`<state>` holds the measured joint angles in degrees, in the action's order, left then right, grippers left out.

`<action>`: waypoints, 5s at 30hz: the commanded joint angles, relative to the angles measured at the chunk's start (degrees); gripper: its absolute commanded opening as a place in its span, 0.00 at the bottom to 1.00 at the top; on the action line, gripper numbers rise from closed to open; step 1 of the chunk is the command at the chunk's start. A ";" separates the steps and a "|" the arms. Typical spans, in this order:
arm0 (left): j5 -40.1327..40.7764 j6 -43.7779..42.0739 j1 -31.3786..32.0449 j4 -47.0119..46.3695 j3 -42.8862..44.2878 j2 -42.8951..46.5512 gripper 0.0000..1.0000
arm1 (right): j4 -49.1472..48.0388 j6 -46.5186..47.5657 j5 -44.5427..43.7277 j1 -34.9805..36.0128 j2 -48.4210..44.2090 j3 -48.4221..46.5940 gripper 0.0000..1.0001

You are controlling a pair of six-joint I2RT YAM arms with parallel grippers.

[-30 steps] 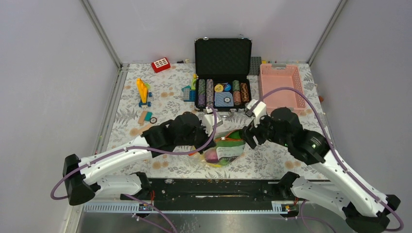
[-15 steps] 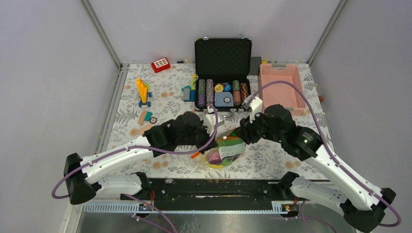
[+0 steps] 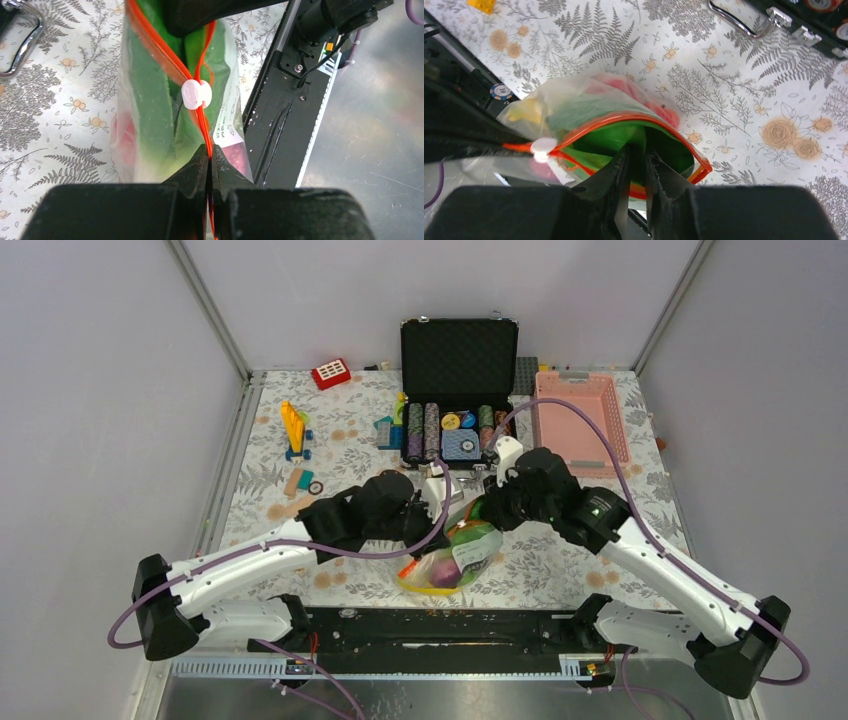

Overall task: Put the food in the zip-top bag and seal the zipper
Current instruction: Adjust the fake vegetable in the zipper food storage bag.

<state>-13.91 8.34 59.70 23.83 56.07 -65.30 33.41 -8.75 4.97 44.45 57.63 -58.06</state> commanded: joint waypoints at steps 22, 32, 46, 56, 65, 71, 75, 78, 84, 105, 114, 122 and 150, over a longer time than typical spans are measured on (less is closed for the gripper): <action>-4.08 -1.84 1.38 -5.66 1.56 -0.62 0.00 | -3.50 -5.86 -5.18 -0.16 -2.56 -2.23 0.36; -4.16 -1.93 1.47 -5.82 1.60 -0.75 0.00 | -4.03 -6.85 -5.12 -0.16 -3.52 1.85 0.21; -3.85 -2.10 1.47 -6.43 1.81 -0.60 0.00 | -6.60 -9.77 11.33 -0.02 3.43 7.57 0.11; -3.06 -2.30 1.48 -6.65 1.66 0.12 0.00 | 1.88 -6.49 10.35 2.13 7.94 7.03 0.17; -3.01 -2.12 1.47 -6.61 -0.98 2.63 0.00 | -1.42 -3.95 -1.30 2.14 -8.61 5.68 0.50; -4.01 -2.81 1.48 -6.61 -1.58 3.47 0.00 | -2.91 -3.96 -4.70 2.14 -14.96 6.05 0.62; -4.55 -2.95 1.50 -6.58 -1.33 3.17 0.00 | -7.01 -5.12 -7.90 2.14 -17.02 7.61 0.64; -4.91 -2.91 1.47 -6.86 -1.31 2.94 0.00 | -8.86 -5.32 -8.34 2.14 -16.85 7.69 0.64; -4.98 -3.07 1.48 -7.00 -1.05 2.50 0.00 | -10.02 -6.17 -5.24 2.14 -14.72 7.59 0.58; -3.20 -1.40 1.53 -8.89 -1.58 2.55 0.00 | -9.13 -8.22 -2.63 2.14 -14.10 11.30 0.34; -4.03 -1.99 1.55 -8.99 -1.03 1.69 0.00 | -14.06 -11.50 3.03 2.14 -9.56 13.64 0.24; -2.47 -1.89 1.52 -9.03 -1.26 2.08 0.00 | -15.43 -12.00 16.15 2.51 -4.33 15.04 0.03; -1.79 -3.26 1.50 -9.25 -1.28 3.35 0.00 | -15.05 -5.20 32.70 7.13 1.82 15.30 0.13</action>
<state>-18.63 6.22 61.82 26.06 53.82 -63.35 19.00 -13.91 28.08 47.77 56.73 -42.22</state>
